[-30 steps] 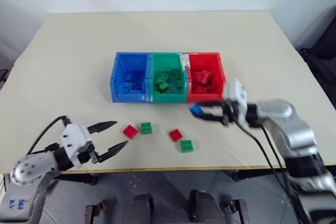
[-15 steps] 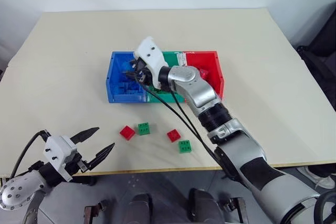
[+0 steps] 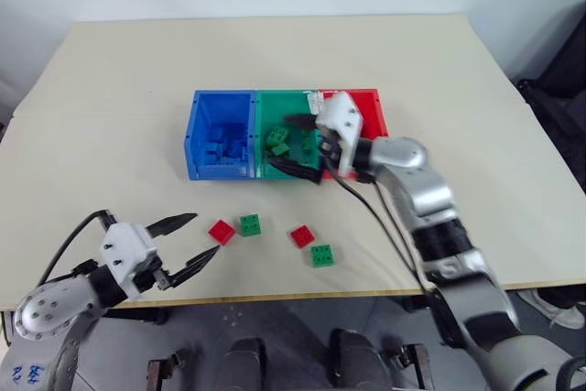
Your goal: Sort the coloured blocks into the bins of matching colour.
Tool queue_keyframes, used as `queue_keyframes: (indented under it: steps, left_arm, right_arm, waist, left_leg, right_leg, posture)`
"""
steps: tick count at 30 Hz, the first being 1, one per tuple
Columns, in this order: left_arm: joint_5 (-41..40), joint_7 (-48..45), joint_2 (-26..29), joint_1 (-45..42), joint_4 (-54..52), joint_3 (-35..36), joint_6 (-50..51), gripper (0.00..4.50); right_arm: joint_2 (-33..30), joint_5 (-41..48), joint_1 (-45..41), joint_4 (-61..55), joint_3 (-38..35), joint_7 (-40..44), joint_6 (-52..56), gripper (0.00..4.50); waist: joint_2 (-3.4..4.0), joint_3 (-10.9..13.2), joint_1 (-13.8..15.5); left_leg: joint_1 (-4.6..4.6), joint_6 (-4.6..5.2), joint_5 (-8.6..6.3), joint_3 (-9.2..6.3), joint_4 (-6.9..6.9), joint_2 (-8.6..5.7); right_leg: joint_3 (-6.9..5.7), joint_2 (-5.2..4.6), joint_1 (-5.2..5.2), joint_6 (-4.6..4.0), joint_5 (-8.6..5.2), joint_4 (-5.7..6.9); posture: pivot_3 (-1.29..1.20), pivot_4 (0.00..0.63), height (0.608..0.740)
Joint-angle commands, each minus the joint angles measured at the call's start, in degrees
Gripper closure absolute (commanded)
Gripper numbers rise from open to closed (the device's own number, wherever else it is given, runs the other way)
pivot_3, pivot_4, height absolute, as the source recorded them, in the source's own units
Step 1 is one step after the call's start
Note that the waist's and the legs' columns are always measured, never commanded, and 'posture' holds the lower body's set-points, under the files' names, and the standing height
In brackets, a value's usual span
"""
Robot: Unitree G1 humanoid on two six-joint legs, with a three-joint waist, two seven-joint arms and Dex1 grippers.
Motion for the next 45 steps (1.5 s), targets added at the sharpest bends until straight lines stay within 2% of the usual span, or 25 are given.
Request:
queue_keyframes:
  steps: [1, 3, 5, 10, 13, 17, 23, 26, 30, 33, 40, 42, 45]
  left_arm:
    - [-0.7, -5.1, 1.5, -4.7, 2.0, -4.7, -0.1, 0.95]
    - [-0.4, -6.8, 1.7, -7.3, 3.6, -6.9, -0.1, 0.59]
    - [-0.3, -8.0, 1.5, -9.9, 5.0, -8.9, 0.1, 0.08]
    - [1.3, -9.8, 0.5, -14.6, 7.9, -12.7, -2.1, 0.04]
    - [2.1, -10.8, -0.2, -16.6, 9.8, -14.1, -4.2, 0.04]
    - [-0.8, -11.9, 0.2, -16.4, 9.9, -12.2, -2.8, 0.04]
    - [-1.9, -11.8, 2.7, -10.8, 7.0, -8.1, -1.8, 0.04]
    - [-1.3, -10.9, 3.0, -8.3, 5.4, -6.5, -1.9, 0.04]
    - [-1.1, -9.0, 2.8, -5.5, 2.0, -4.9, -1.2, 0.04]
    - [-1.2, -7.9, 2.9, -3.5, 0.0, -3.9, -0.6, 0.00]
    - [-1.3, -6.4, 2.7, -1.2, -1.6, -1.6, -0.5, 0.00]
    - [-1.3, -5.5, 2.2, -1.2, -1.5, -0.8, -0.9, 0.00]
    - [-1.9, -4.5, 1.9, -0.4, -1.5, 1.9, -1.2, 0.00]
  right_arm:
    - [-9.3, 5.8, 10.2, -8.2, -5.9, 10.2, -2.6, 0.01]
    - [-14.9, 5.0, 15.9, -8.3, -8.0, 12.0, -3.8, 0.00]
    - [-20.1, 2.8, 21.3, -6.4, -9.9, 15.0, -9.5, 0.00]
    - [-25.0, 3.8, 28.1, -1.7, -15.1, 15.9, -12.2, 0.00]
    - [-24.9, 3.9, 28.9, -1.9, -15.0, 15.8, -12.6, 0.00]
    - [-23.1, 3.7, 24.8, -7.8, -9.2, 14.1, -5.0, 0.00]
    - [-19.2, 0.3, 14.5, -14.2, 3.4, 11.6, 8.8, 0.00]
    - [-17.7, -2.9, 12.0, -14.1, 9.0, 12.4, 9.4, 0.00]
    - [-16.0, -5.1, 11.9, -14.1, 12.8, 11.6, 10.8, 0.00]
    - [-16.1, -6.5, 12.5, -13.7, 13.5, 11.4, 9.8, 0.63]
    - [-16.2, -6.0, 11.1, -11.4, 10.4, 11.2, 7.9, 3.03]
    - [-15.2, -3.6, 10.1, -10.5, 8.2, 11.4, 7.6, 3.04]
    - [-10.0, 2.2, 5.6, -9.4, 2.2, 6.4, 12.1, 3.04]
  waist:
    - [0.00, 0.0, 0.7]
    - [0.00, 0.0, 0.8]
    - [0.01, 0.0, 0.7]
    - [0.00, 0.0, 0.9]
    - [0.01, 0.0, 1.3]
    - [0.01, 0.0, 1.1]
    - [0.01, 0.0, 1.3]
    - [0.01, 0.0, 1.8]
    - [0.01, 0.0, 2.6]
    - [0.01, 0.0, 2.6]
    - [0.00, 0.0, 2.6]
    - [0.00, 0.0, 2.6]
    - [0.01, 0.0, 2.0]
  left_leg:
    - [0.00, 0.02, -0.01, 0.01, 0.02, -0.01]
    - [0.02, 0.05, -0.03, 0.14, 0.04, 0.00]
    - [0.14, 0.06, -0.03, 0.33, 0.05, 0.04]
    - [0.25, 0.06, -0.03, 0.39, 0.13, 0.08]
    - [0.26, 0.06, -0.03, 0.39, 0.19, 0.08]
    - [0.26, 0.05, -0.03, 0.39, 0.22, 0.08]
    - [0.23, 0.05, -0.03, 0.35, 0.25, 0.11]
    - [0.17, 0.06, -0.04, 0.28, 0.26, 0.10]
    - [0.07, 0.12, -0.13, 0.26, 0.40, 0.07]
    - [0.07, 0.14, -0.16, 0.27, 0.47, 0.07]
    - [0.08, 0.14, -0.17, 0.28, 0.48, 0.07]
    - [0.08, 0.14, -0.17, 0.29, 0.49, 0.07]
    - [0.08, 0.14, -0.17, 0.30, 0.49, 0.09]
  right_leg:
    - [0.00, 0.00, 0.03, 0.00, 0.00, -0.03]
    - [0.05, 0.00, 0.05, 0.04, 0.02, -0.10]
    - [0.19, 0.00, 0.05, 0.10, 0.05, -0.11]
    - [0.20, 0.00, 0.15, 0.11, 0.06, -0.08]
    - [0.21, 0.00, 0.18, 0.12, 0.07, -0.08]
    - [0.22, 0.00, 0.19, 0.14, 0.08, -0.08]
    - [0.21, 0.01, 0.17, 0.14, 0.08, -0.09]
    - [0.18, 0.01, 0.16, 0.14, 0.08, -0.10]
    - [0.16, 0.01, 0.15, 0.15, 0.08, -0.12]
    - [0.17, 0.01, 0.16, 0.16, 0.09, -0.09]
    - [0.18, 0.01, 0.17, 0.16, 0.09, -0.09]
    - [0.18, 0.01, 0.17, 0.16, 0.09, -0.09]
    - [0.18, 0.02, 0.15, 0.16, 0.09, -0.07]
  posture:
    - [0.00, 0.150, 0.740]
    - [0.00, 0.150, 0.740]
    - [0.00, 0.150, 0.740]
    - [0.00, 0.150, 0.740]
    - [0.00, 0.150, 0.740]
    - [0.00, 0.150, 0.740]
    - [0.00, 0.150, 0.740]
    - [0.00, 0.150, 0.740]
    - [0.00, 0.150, 0.740]
    - [0.00, 0.150, 0.740]
    - [0.00, 0.150, 0.740]
    - [0.00, 0.150, 0.740]
    - [0.00, 0.150, 0.740]
